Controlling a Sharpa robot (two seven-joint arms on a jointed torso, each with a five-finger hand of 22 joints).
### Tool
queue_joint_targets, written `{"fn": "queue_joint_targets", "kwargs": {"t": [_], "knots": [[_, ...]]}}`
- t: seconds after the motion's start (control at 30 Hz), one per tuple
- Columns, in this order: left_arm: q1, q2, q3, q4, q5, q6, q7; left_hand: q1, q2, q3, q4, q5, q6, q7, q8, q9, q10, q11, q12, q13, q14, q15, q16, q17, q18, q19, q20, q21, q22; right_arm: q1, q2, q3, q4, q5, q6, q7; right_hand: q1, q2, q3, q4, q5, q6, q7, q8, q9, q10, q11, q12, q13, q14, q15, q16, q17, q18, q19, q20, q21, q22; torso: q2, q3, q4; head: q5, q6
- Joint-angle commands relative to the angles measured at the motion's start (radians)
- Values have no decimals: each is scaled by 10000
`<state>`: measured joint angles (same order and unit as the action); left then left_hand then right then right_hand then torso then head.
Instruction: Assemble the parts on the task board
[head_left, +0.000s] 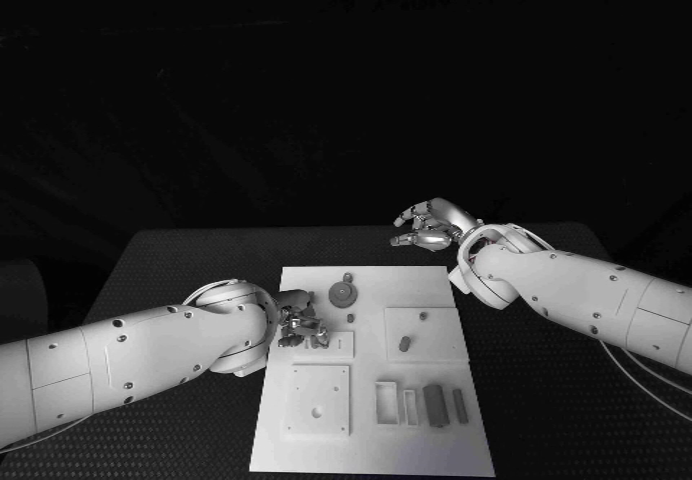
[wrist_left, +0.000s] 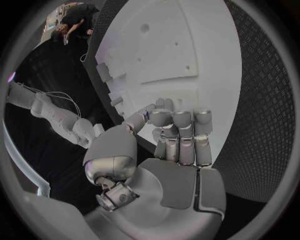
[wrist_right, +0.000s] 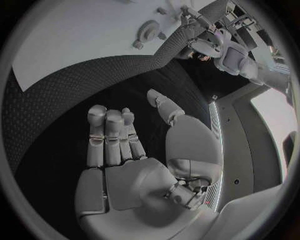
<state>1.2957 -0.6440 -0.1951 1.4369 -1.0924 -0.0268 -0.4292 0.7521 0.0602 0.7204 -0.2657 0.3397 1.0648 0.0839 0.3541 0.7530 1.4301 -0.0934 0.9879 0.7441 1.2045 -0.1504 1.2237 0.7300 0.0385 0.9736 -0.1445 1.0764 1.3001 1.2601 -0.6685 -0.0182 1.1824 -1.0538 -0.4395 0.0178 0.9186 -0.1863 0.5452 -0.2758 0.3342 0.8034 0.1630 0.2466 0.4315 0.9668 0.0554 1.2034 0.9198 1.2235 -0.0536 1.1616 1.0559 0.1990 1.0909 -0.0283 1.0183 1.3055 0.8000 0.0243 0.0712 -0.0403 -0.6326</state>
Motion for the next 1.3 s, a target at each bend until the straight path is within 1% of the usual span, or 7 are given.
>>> {"fn": "queue_joint_targets", "kwargs": {"t": [0.03,0.57,0.77,0.87,1.0,1.03,1.3], "knots": [[-45,9,-14,72,-336,-69,54,-55,81,81,14,68,1451,-942,-30,-8,-214,-285,69,-13,319,-347,54,-13,176,-69,-1259,41,-11,2,4,5,5,31,127,59,-45,43,-58,-14,85,-23,75,53,9,-90,13,46,-15,-8,-1,-5,-12,628,40,13,-57,18,-3,3,14,-10,8],[-63,104,-14,139,-385,69,66,-233,100,160,-23,121,1580,-977,-21,62,-206,-317,131,-45,342,-336,114,-44,183,-68,-1258,100,-45,2,-4,5,17,35,150,44,-64,57,-65,-17,188,-24,75,56,6,-100,12,74,-49,-10,-1,3,-24,628,43,11,-62,23,-1,19,-8,34,19],[-63,166,-13,94,-362,203,60,-364,111,184,5,159,1717,-1021,19,122,-195,-359,190,-62,361,-317,169,-58,187,-76,-1252,137,-70,2,8,5,12,35,159,45,-64,63,-63,-23,252,-24,75,58,4,-106,13,89,-69,-14,-1,6,-31,628,42,10,-66,26,-2,14,-8,39,22],[-63,183,-12,79,-359,317,31,-425,123,220,-31,300,1774,-1047,40,158,-198,-384,228,-76,364,-298,202,-70,194,-92,-1248,165,-85,2,12,5,6,35,161,42,-64,65,-63,-25,281,-24,75,59,4,-109,12,95,-78,-15,-1,8,-34,628,43,9,-67,27,-7,18,-10,45,24],[-61,178,-12,86,-317,440,-7,-490,123,274,-112,720,1845,-1077,82,214,-204,-412,293,-97,367,-270,257,-87,207,-109,-1238,217,-109,2,5,5,4,35,166,33,-65,66,-63,-27,311,-23,75,61,3,-112,12,103,-88,-16,-1,10,-37,628,44,9,-68,29,-6,17,-10,41,32],[-61,173,-12,83,-287,467,-20,-492,113,297,-136,916,1860,-1083,93,228,-205,-420,316,-102,369,-257,275,-91,212,-117,-1233,231,-117,2,0,5,5,35,165,29,-66,66,-63,-27,317,-23,75,61,3,-112,12,104,-90,-17,-1,10,-37,628,44,9,-68,29,-6,18,-12,41,33],[-62,165,-11,84,-245,381,-61,-504,150,327,-180,1211,1907,-1106,129,271,-207,-440,395,-114,382,-211,339,-104,223,-152,-1204,284,-140,2,-13,5,15,35,168,24,-65,69,-60,-31,399,-23,74,64,1,-119,12,123,-114,-19,-1,15,-45,628,45,9,-72,33,-12,4,1,31,27]]}}
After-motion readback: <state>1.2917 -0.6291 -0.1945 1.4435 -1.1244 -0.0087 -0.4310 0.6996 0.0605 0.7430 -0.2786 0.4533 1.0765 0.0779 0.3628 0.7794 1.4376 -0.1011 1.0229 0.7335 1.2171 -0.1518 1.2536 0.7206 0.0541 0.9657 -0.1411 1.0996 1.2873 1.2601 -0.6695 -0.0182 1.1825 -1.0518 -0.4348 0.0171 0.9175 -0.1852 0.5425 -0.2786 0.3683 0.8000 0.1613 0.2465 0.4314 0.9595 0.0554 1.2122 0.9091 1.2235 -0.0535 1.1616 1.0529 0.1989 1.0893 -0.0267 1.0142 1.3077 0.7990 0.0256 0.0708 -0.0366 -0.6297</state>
